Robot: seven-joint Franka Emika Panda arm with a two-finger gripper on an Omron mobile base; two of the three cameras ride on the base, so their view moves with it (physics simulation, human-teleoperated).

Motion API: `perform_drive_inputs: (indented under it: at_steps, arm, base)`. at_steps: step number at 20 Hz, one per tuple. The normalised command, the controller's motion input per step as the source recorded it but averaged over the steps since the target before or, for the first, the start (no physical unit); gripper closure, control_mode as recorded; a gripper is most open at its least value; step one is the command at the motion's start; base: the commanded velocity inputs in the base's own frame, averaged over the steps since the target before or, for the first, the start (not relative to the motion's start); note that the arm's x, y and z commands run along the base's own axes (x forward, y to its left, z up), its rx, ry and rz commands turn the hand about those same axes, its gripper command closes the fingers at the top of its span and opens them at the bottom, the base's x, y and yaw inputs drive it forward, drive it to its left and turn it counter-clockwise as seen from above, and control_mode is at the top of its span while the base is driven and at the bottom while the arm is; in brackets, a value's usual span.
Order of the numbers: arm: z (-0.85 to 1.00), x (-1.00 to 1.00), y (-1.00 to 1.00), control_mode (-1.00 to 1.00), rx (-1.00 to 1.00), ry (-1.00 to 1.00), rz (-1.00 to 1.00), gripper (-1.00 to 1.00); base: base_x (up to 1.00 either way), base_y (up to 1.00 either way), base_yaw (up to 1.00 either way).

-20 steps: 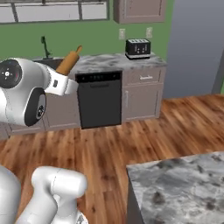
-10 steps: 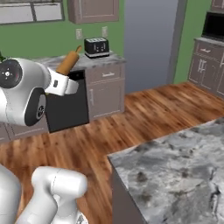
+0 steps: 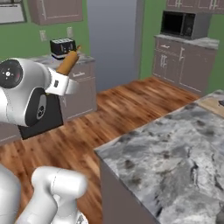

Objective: Open the cabinet, retrieve the rolling pin, and place it next to the meat on the cutting board to prepare for tenderizing.

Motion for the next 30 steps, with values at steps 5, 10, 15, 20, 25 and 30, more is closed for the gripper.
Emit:
perform_drive_inputs:
  at_steps: [5,10,15,20,25,30]
  arm:
    - [0.00,0.00,0.00,1.00,0.00,0.00,0.00,1.00]
    - [0.00,0.00,0.00,1.00,0.00,0.00,0.00,1.00]
    - [0.00,0.00,0.00,1.00,0.00,0.00,0.00,1.00]
    - [0.00,0.00,0.00,1.00,0.00,0.00,0.00,1.00]
    - [0.00,0.00,0.00,1.00,0.00,0.00,0.00,1.00]
    - [0.00,0.00,0.00,1.00,0.00,0.00,0.00,1.00]
  base:
    - [0.03,0.28,-0.38]
    - [0.17,0.43,-0.36]
    - [0.27,0.54,-0.35]
    - [0.18,0.53,-0.35]
    - [0.17,0.52,-0.35]
    - [0.17,0.52,-0.36]
